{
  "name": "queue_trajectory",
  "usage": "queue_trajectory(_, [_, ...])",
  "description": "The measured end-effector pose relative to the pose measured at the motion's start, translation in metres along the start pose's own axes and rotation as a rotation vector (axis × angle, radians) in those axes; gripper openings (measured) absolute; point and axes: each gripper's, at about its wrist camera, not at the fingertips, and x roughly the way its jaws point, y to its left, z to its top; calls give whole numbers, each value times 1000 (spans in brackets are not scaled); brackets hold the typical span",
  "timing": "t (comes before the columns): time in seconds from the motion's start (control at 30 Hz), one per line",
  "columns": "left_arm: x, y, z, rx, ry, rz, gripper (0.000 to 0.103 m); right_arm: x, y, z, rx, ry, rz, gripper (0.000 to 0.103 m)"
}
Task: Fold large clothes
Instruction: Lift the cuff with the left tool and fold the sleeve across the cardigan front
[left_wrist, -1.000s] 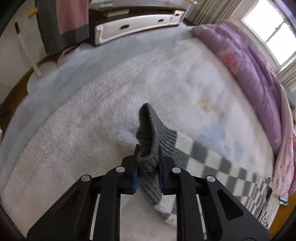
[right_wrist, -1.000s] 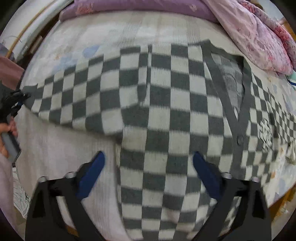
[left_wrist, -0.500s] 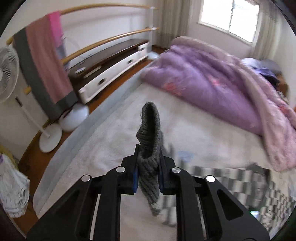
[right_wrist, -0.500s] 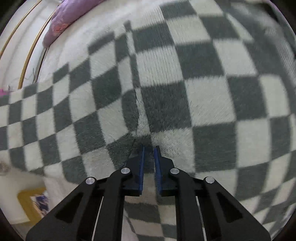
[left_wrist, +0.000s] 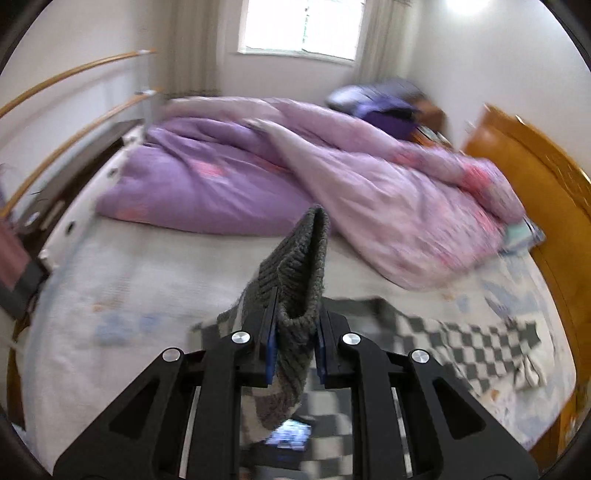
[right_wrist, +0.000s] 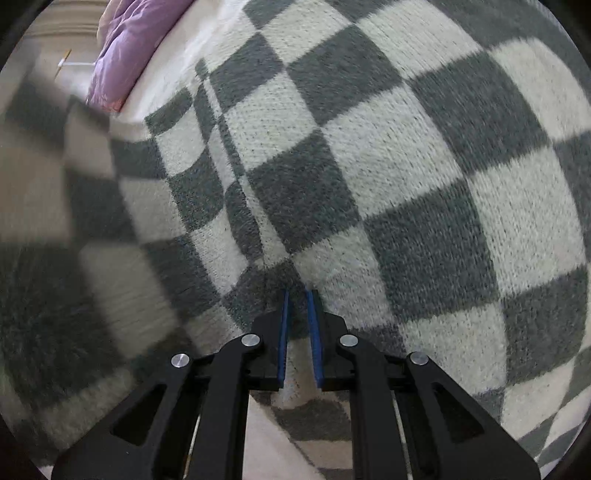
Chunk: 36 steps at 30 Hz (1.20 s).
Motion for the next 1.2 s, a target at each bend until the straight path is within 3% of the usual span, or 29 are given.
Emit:
queue_trajectory(0.13, [57, -71, -25, 53, 101, -53, 16, -4, -27, -1, 110, 56, 153, 8])
queue_trajectory(0.27, [122, -127, -65, 116, 224, -33, 16, -20, -65, -12, 201, 99, 259, 7])
queue_trajectory(0.47, [210, -176, -130, 191, 416, 8, 16, -80, -140, -50, 352, 99, 258, 9])
queue_trajectory(0.63, [248, -213, -182, 258, 534, 37, 23, -170, -205, -83, 504, 21, 82, 11])
queue_trajectory(0.73, [256, -225, -207, 215, 592, -45, 47, -230, -228, -86, 523, -80, -75, 11])
queue_trajectory(0.83, [245, -225, -215, 161, 609, -105, 54, -280, -235, -69, 473, -186, -228, 14])
queue_trajectory(0.9, [231, -220, -213, 158, 593, -122, 66, -300, -263, -66, 432, -237, -277, 14])
queue_trajectory(0.93, [222, -212, -209, 148, 583, -130, 66, -313, -256, -53, 401, -267, -310, 20])
queue_trajectory(0.97, [213, -203, -206, 136, 573, -134, 69, -311, -250, -45, 384, -279, -335, 37])
queue_trajectory(1.03, [195, -175, -196, 101, 546, -123, 77, -325, -258, -23, 344, -306, -351, 59])
queue_trajectory(1.1, [183, -150, -188, 72, 532, -109, 77, -324, -248, 4, 283, -351, -345, 61])
queue_trajectory(1.2, [171, -96, -184, 14, 539, -28, 77, -305, -237, 36, 200, -320, -344, 61])
